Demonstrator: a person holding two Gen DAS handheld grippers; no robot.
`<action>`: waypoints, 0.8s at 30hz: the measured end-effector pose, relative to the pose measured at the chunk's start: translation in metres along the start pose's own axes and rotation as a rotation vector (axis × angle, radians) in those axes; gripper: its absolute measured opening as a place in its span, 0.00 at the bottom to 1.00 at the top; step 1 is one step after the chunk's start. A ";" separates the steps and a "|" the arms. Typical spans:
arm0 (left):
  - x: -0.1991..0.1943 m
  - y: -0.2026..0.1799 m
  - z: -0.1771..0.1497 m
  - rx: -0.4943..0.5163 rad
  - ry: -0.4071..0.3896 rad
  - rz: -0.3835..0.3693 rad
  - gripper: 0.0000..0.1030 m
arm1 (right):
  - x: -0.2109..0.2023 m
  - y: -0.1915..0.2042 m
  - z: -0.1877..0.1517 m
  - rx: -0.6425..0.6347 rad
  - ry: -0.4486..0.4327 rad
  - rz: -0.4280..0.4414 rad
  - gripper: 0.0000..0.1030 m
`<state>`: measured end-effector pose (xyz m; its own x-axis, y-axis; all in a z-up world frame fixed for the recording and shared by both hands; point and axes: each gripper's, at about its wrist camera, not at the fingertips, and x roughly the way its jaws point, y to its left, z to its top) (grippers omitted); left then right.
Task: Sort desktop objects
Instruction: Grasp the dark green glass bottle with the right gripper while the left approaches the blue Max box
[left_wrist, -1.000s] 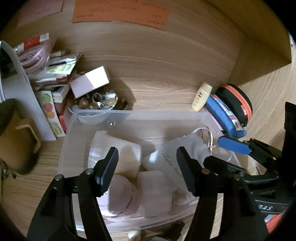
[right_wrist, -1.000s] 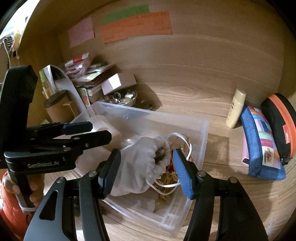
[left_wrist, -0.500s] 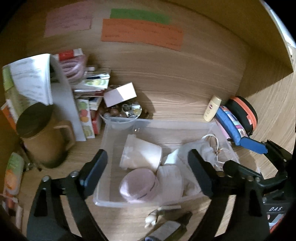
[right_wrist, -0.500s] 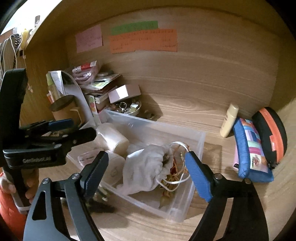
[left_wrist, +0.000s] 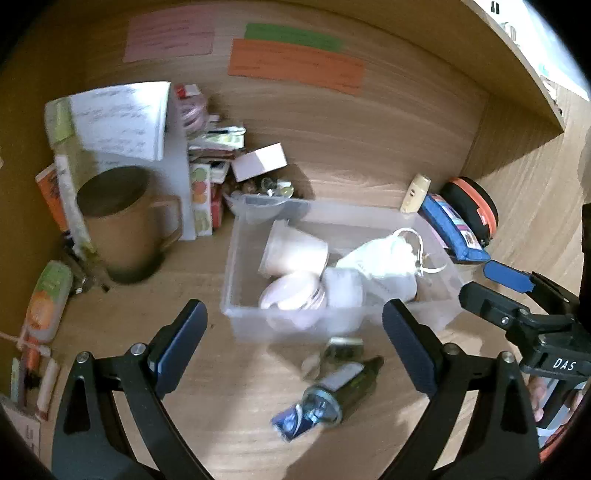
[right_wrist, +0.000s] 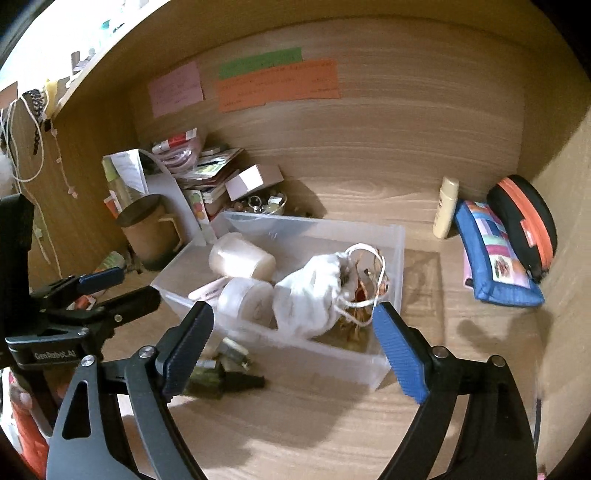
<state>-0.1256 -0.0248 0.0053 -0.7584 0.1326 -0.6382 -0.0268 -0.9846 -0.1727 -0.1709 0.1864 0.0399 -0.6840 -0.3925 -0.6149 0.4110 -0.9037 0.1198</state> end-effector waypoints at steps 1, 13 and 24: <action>-0.003 0.002 -0.003 -0.003 0.000 0.001 0.94 | -0.002 0.002 -0.003 -0.002 -0.003 -0.008 0.84; -0.005 0.042 -0.050 -0.063 0.091 0.015 0.94 | 0.012 0.048 -0.048 -0.047 0.082 0.020 0.84; -0.001 0.065 -0.083 -0.077 0.153 0.039 0.94 | 0.061 0.073 -0.062 -0.059 0.197 0.061 0.84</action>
<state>-0.0731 -0.0794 -0.0674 -0.6495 0.1162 -0.7514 0.0550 -0.9785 -0.1988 -0.1450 0.1068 -0.0371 -0.5283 -0.3998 -0.7490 0.4864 -0.8656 0.1190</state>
